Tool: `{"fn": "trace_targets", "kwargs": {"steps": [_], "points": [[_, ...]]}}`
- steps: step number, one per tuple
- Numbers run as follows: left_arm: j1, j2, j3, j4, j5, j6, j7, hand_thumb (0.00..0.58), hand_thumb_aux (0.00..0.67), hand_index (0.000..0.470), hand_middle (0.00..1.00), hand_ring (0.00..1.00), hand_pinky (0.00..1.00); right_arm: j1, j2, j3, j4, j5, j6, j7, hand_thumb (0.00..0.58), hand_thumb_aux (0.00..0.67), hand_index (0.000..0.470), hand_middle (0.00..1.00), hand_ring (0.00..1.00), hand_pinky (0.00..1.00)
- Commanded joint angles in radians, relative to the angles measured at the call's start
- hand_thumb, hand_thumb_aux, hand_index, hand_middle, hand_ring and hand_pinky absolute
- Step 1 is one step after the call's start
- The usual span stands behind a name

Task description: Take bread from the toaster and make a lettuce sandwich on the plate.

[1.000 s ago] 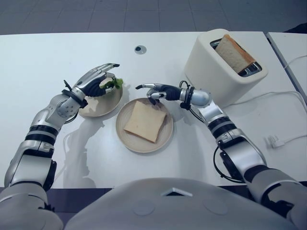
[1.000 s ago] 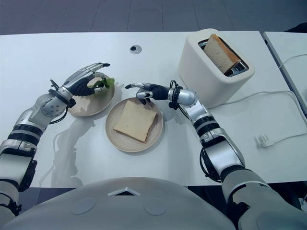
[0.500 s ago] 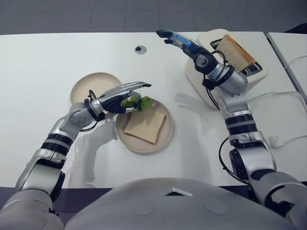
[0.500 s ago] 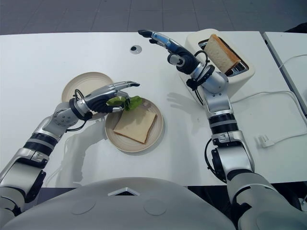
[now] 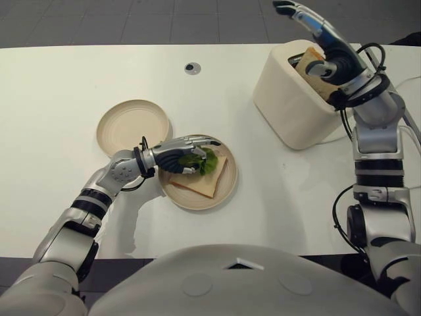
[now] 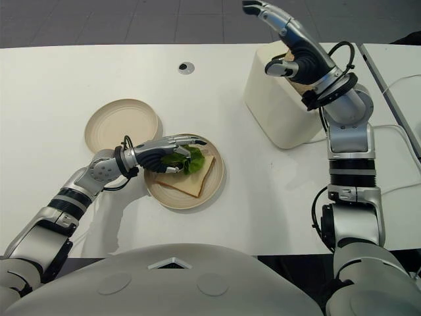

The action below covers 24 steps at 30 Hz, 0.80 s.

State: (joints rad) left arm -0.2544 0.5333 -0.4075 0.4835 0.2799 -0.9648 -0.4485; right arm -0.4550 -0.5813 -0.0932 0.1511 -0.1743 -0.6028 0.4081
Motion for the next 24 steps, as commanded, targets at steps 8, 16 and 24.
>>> {"fn": "trace_targets", "kwargs": {"steps": [8, 16, 24], "points": [[0.008, -0.034, -0.006, -0.015, -0.042, -0.018, -0.037, 0.340, 0.239, 0.168, 0.00, 0.00, 0.00, -0.044, -0.206, -0.008, 0.234, -0.320, 0.101, -0.234, 0.000, 0.000, 0.000, 0.00, 0.00, 0.00], [0.022, -0.033, -0.001, -0.043, -0.093, -0.021, -0.078, 0.000, 0.000, 0.000, 0.00, 0.00, 0.00, 0.041, -0.316, 0.082, 0.245, -0.388, 0.154, -0.142, 0.000, 0.000, 0.000, 0.00, 0.00, 0.00], [0.010, -0.039, 0.032, -0.031, -0.082, -0.017, -0.060, 0.000, 0.000, 0.000, 0.00, 0.00, 0.00, 0.085, -0.348, 0.139, 0.187, -0.361, 0.133, -0.061, 0.485, 0.399, 0.280, 0.00, 0.00, 0.00]]}}
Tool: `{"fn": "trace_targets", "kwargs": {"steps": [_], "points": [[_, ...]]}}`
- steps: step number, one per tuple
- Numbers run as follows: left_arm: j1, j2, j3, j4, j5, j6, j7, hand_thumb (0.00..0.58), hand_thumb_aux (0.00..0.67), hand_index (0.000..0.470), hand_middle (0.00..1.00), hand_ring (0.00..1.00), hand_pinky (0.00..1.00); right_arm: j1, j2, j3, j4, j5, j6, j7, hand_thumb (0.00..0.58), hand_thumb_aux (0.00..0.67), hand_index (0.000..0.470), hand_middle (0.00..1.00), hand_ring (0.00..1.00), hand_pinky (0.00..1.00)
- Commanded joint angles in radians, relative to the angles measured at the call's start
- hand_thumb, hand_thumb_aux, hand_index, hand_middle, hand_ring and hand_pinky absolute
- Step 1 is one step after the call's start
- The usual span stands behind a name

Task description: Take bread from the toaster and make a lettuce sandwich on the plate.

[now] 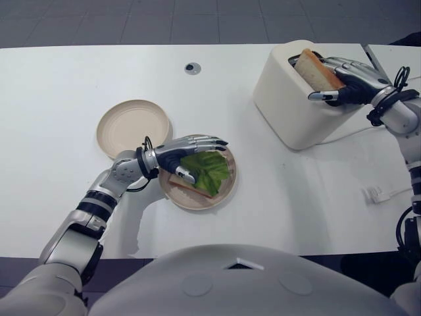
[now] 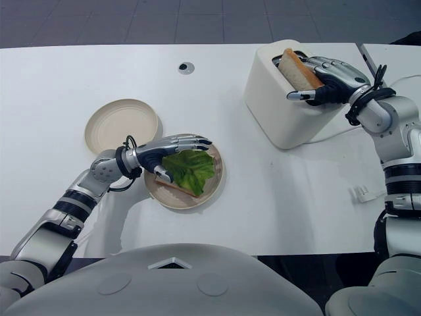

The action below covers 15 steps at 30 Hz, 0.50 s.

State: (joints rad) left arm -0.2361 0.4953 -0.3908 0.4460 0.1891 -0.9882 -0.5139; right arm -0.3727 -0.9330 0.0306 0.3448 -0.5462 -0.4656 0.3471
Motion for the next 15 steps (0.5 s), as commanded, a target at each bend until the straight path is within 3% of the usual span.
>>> {"fn": "trace_targets", "kwargs": {"steps": [1, 4, 5, 8, 10, 11, 15], "points": [[-0.010, -0.004, 0.020, 0.009, 0.014, 0.006, 0.012, 0.000, 0.000, 0.000, 0.00, 0.00, 0.00, -0.023, 0.008, 0.001, 0.004, 0.011, 0.000, -0.033, 0.580, 0.670, 0.470, 0.00, 0.00, 0.00], [-0.020, -0.013, 0.040, 0.019, 0.037, 0.006, 0.044, 0.000, 0.000, 0.000, 0.00, 0.00, 0.00, -0.085, 0.010, -0.028, 0.031, -0.001, 0.016, -0.133, 0.580, 0.670, 0.470, 0.44, 0.44, 0.44], [-0.025, -0.016, 0.049, 0.024, 0.044, 0.005, 0.057, 0.000, 0.000, 0.000, 0.00, 0.00, 0.00, -0.102, 0.017, -0.035, 0.035, 0.004, 0.014, -0.166, 0.580, 0.670, 0.470, 0.51, 0.51, 0.51], [-0.045, -0.033, 0.086, 0.028, 0.063, -0.008, 0.115, 0.000, 0.000, 0.000, 0.00, 0.00, 0.00, -0.144, 0.037, -0.063, 0.042, 0.014, 0.000, -0.266, 0.580, 0.670, 0.470, 0.61, 0.61, 0.61], [-0.050, -0.041, 0.102, 0.020, 0.049, -0.023, 0.135, 0.000, 0.000, 0.000, 0.00, 0.00, 0.00, -0.157, 0.051, -0.085, 0.032, 0.049, -0.032, -0.305, 0.580, 0.670, 0.470, 0.83, 0.83, 0.83], [-0.053, -0.042, 0.110, 0.016, 0.038, -0.030, 0.143, 0.000, 0.000, 0.000, 0.00, 0.00, 0.00, -0.159, 0.064, -0.099, 0.019, 0.090, -0.059, -0.310, 0.580, 0.670, 0.470, 1.00, 1.00, 1.00], [-0.040, -0.029, 0.138, -0.067, -0.128, -0.063, 0.136, 0.000, 0.000, 0.000, 0.00, 0.00, 0.00, -0.124, 0.135, -0.124, -0.113, 0.397, -0.122, -0.184, 0.580, 0.670, 0.470, 1.00, 1.00, 1.00]]}}
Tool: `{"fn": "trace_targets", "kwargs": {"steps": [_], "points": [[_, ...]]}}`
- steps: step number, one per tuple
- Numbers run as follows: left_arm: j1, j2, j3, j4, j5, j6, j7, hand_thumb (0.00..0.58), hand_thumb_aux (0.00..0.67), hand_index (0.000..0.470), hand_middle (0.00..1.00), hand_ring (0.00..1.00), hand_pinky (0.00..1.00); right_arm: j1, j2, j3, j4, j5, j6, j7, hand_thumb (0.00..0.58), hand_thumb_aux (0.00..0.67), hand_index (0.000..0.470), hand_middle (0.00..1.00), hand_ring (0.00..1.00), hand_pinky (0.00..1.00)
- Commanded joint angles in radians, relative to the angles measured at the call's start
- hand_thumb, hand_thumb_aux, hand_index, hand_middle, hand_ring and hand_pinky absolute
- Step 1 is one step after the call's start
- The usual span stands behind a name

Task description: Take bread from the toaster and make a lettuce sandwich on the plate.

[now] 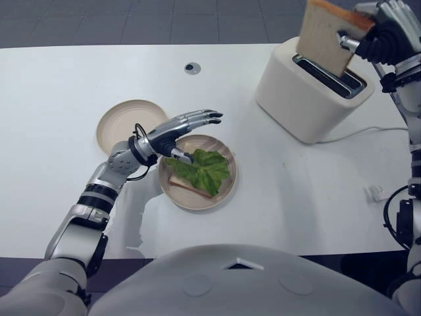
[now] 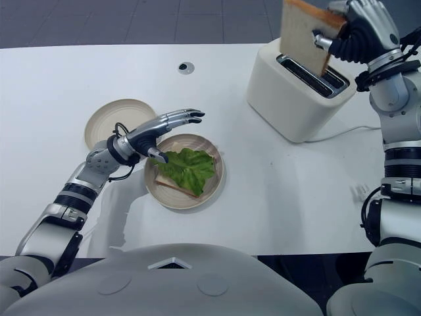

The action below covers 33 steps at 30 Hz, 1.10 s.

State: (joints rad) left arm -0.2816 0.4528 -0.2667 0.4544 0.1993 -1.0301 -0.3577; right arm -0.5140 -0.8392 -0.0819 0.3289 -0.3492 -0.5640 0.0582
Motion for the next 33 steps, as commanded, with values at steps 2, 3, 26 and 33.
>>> {"fn": "trace_targets", "kwargs": {"steps": [2, 3, 26, 33], "points": [[0.025, 0.040, 0.007, -0.137, -0.301, -0.032, -0.064, 0.000, 0.000, 0.000, 0.00, 0.00, 0.00, 0.067, 0.089, 0.048, -0.191, 0.387, 0.005, 0.247, 0.580, 0.670, 0.470, 1.00, 1.00, 1.00], [0.034, 0.052, 0.006, -0.162, -0.370, -0.032, -0.087, 0.000, 0.000, 0.000, 0.00, 0.00, 0.00, 0.096, 0.117, 0.093, -0.236, 0.472, 0.036, 0.328, 0.580, 0.670, 0.470, 1.00, 1.00, 1.00], [0.127, 0.006, 0.032, -0.271, -0.570, 0.117, -0.543, 0.000, 0.000, 0.000, 0.00, 0.00, 0.00, 0.353, 0.481, 0.400, -0.269, 0.499, 0.746, 0.438, 0.580, 0.670, 0.470, 1.00, 1.00, 1.00], [0.129, 0.012, 0.001, -0.176, -0.448, 0.088, -0.583, 0.000, 0.000, 0.000, 0.00, 0.00, 0.00, 0.357, 0.486, 0.391, -0.304, 0.429, 0.667, 0.471, 0.580, 0.670, 0.470, 1.00, 1.00, 1.00]]}}
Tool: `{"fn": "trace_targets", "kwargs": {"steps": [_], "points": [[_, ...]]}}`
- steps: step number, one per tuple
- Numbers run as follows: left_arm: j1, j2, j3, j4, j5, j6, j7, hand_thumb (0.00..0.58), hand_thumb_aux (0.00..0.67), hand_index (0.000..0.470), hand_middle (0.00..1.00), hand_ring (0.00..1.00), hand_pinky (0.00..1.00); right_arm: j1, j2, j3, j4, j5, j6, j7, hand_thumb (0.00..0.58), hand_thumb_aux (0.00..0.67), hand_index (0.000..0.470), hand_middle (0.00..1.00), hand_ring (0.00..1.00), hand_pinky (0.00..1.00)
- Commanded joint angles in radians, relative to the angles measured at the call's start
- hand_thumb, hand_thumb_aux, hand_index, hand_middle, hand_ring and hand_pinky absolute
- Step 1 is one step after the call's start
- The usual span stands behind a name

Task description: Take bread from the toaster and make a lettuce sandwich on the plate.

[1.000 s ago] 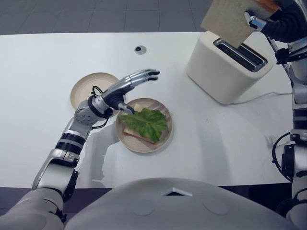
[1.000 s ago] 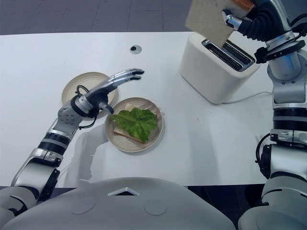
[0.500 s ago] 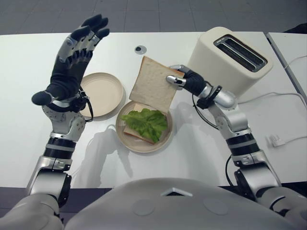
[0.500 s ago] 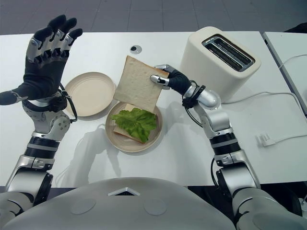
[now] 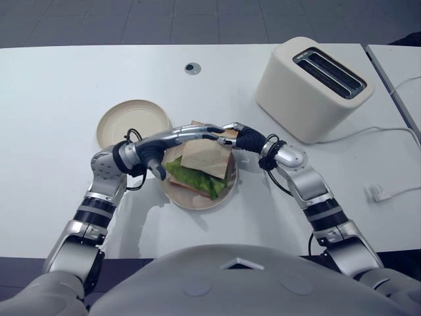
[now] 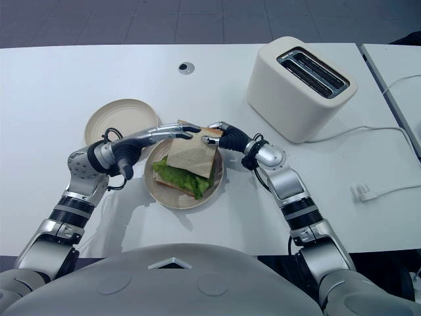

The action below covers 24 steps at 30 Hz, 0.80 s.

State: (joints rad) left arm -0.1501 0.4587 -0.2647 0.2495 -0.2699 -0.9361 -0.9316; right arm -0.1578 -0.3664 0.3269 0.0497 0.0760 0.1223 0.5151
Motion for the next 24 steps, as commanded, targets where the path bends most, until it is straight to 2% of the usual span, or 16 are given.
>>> {"fn": "trace_targets", "kwargs": {"steps": [1, 5, 9, 15, 24], "points": [[-0.008, 0.004, 0.001, 0.032, 0.018, -0.008, -0.008, 0.000, 0.000, 0.000, 0.00, 0.00, 0.00, -0.001, 0.020, -0.029, -0.022, 0.010, -0.024, 0.014, 0.580, 0.670, 0.470, 1.00, 1.00, 1.00], [-0.017, -0.008, 0.011, 0.036, 0.006, -0.014, 0.005, 0.000, 0.000, 0.000, 0.00, 0.00, 0.00, -0.002, 0.035, -0.066, -0.050, 0.036, -0.030, 0.031, 0.580, 0.670, 0.470, 1.00, 1.00, 1.00], [0.000, -0.001, -0.001, 0.002, -0.033, -0.013, -0.013, 0.000, 0.000, 0.000, 0.00, 0.00, 0.00, 0.015, 0.035, -0.080, -0.124, 0.104, 0.027, 0.098, 0.580, 0.670, 0.470, 1.00, 1.00, 1.00], [0.016, 0.015, -0.023, -0.003, -0.032, -0.010, -0.051, 0.000, 0.000, 0.000, 0.00, 0.00, 0.00, 0.049, 0.019, -0.013, -0.127, 0.057, 0.065, 0.147, 0.580, 0.670, 0.470, 1.00, 1.00, 1.00], [0.082, 0.074, -0.070, -0.053, 0.003, -0.003, -0.102, 0.000, 0.000, 0.000, 0.00, 0.00, 0.00, -0.008, 0.027, 0.038, -0.043, -0.034, 0.073, 0.155, 0.580, 0.670, 0.470, 1.00, 1.00, 1.00]]}}
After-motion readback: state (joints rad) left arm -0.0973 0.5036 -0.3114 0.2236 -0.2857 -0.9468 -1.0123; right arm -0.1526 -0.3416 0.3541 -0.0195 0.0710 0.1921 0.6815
